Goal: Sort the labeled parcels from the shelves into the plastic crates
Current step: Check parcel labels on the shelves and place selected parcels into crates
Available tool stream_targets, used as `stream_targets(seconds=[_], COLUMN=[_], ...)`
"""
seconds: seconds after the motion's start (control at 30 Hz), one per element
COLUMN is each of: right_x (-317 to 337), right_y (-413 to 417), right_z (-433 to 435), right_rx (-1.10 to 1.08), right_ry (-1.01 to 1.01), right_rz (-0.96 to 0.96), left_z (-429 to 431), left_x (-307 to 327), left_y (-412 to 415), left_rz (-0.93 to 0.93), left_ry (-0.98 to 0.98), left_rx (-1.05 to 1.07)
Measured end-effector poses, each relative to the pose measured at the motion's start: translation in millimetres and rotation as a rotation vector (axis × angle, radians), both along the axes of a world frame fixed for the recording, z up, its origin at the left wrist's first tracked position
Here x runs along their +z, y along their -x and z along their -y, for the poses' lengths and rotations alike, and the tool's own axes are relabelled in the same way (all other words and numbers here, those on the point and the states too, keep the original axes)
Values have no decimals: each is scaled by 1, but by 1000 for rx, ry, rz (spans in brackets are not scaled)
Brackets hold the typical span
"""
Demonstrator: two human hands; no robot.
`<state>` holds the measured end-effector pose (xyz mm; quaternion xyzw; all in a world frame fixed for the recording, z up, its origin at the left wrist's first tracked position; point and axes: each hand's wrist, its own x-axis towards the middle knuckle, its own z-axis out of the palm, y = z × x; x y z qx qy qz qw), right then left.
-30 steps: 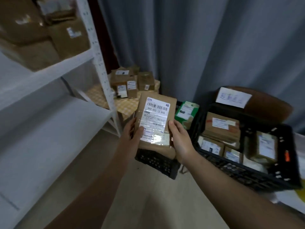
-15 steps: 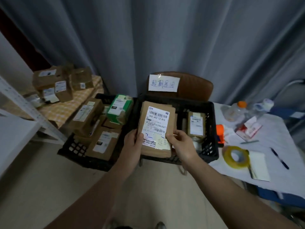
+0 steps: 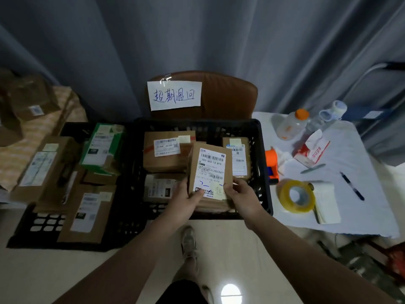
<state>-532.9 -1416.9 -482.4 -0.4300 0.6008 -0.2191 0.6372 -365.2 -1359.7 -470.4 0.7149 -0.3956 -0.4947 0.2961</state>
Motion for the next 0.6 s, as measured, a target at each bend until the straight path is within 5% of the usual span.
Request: stream_targets(seconds=[0.27,0.6], right_x=[-29,-61], right_y=[-10,-28], right_z=[96,150], right_rx=[-40,165], right_ry=[0,102], right_rz=[-178,-276], left_z=[112,132], left_x=[-28,-76], left_y=[-17,-14], left_rz=[69,134], left_ry=[-136,-49], left_rx=[-194,16])
